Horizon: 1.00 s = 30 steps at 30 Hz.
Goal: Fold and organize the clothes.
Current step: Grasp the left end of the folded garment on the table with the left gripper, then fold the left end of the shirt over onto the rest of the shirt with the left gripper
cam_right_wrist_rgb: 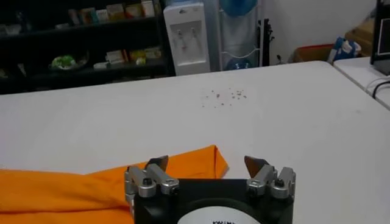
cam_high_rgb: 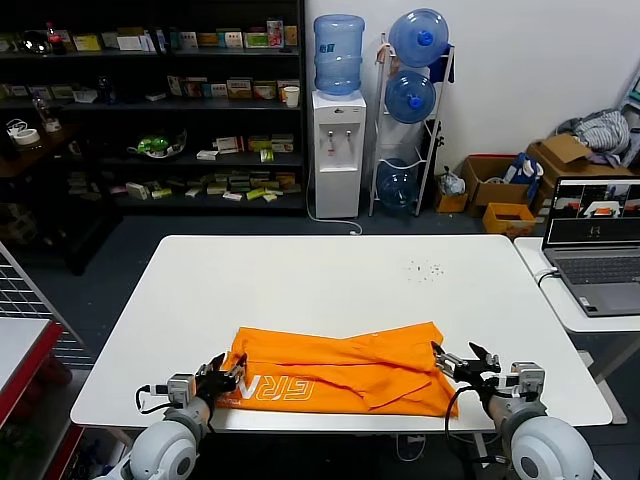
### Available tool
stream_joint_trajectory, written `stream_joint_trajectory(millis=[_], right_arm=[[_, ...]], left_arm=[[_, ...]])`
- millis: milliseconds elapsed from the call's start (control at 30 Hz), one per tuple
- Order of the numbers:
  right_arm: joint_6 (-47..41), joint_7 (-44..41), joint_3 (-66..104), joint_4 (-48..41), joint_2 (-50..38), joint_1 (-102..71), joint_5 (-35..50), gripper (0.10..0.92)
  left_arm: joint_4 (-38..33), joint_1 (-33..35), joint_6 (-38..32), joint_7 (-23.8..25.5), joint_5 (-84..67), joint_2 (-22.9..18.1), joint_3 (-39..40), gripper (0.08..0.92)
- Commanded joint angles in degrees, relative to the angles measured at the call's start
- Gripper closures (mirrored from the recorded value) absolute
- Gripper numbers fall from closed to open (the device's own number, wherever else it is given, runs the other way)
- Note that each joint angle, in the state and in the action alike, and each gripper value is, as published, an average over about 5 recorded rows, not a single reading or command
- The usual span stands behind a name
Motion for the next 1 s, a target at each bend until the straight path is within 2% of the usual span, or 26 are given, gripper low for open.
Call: stream_joint_trajectory(millis=[33,400,500,667,833,1000], right_arm=[[0.10,-0.10,0.12,-0.15,0.10,-0.24,-0.23,0.203],[0.32,-0.05,-0.23,-0.33,0.15,-0.01,-0.55,0.203],[0.44,-0.04,-0.26,-0.36,0.22,0.02,-0.65,0.203],[0.73,-0.03,-0.73,-0.67,0.26,0.63,-0.71,0.203],[1.00,-0.10,-2.15,-1.52,0.30,2.50,-0.68,0.203],[1.40,-0.87,-3.96,-2.67,0.92,4.57,-0.84,0.203]], left_arm=[[0.60,-0.13,-0.09,0.08,-0.08,-0.34,0.24,0.527],[0.42,-0.18,-0.21,0.11,-0.06,-0.89,0.33,0.843],[-0.39,-0.08,-0.23,-0.03,-0.11,-0.77,0.01,0.890],[-4.31,0.32,-0.04,-0.54,-0.29,1.56,-2.06,0.894],[-7.79,3.26,-0.01,-1.09,-0.89,7.92,-5.81,0.894],[-7.84,8.76,-0.32,-0.62,-1.31,12.33,-13.97,0.894]])
